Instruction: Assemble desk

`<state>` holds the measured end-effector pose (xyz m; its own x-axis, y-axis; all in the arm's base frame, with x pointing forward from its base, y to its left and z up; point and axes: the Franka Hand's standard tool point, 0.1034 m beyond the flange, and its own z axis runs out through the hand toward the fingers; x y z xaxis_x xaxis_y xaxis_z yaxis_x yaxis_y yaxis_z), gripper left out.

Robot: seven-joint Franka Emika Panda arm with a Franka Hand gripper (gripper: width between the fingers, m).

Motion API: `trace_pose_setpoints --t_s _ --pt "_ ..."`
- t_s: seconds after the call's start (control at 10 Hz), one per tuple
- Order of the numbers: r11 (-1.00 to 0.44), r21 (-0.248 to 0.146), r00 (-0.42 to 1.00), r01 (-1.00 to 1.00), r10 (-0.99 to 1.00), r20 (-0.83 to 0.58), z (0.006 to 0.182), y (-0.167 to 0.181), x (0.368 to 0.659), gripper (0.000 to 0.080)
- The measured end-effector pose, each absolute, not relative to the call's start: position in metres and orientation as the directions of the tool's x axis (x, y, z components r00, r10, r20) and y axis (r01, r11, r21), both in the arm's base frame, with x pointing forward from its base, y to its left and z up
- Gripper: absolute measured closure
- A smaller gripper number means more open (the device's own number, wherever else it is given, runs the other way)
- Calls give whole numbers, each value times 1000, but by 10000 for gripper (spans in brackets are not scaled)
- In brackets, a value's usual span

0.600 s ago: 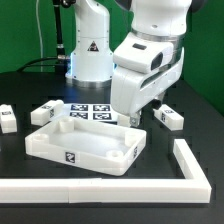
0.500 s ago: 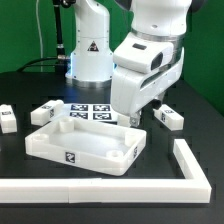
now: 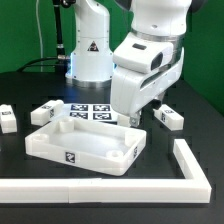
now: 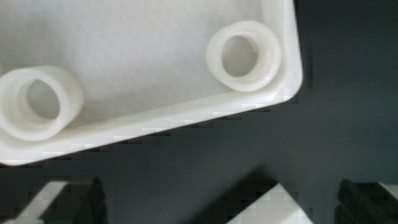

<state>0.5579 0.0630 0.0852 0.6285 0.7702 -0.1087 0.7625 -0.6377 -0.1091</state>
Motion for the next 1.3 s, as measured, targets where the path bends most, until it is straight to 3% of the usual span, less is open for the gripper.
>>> trace_pose_setpoints --t_s 0.2,0.5,0.8,0.9,1.0,1.3 --pt "-566 -138 567 813 823 -36 93 24 559 150" --pt "-543 -141 550 828 835 13 80 -27 550 150" --pt "-546 -142 553 826 833 11 79 -22 550 150" --pt "-542 -136 549 830 836 18 78 -24 550 150" --pt "-528 -75 532 846 845 58 72 -32 543 150" --pt "-558 -57 560 828 826 57 56 -33 511 150"
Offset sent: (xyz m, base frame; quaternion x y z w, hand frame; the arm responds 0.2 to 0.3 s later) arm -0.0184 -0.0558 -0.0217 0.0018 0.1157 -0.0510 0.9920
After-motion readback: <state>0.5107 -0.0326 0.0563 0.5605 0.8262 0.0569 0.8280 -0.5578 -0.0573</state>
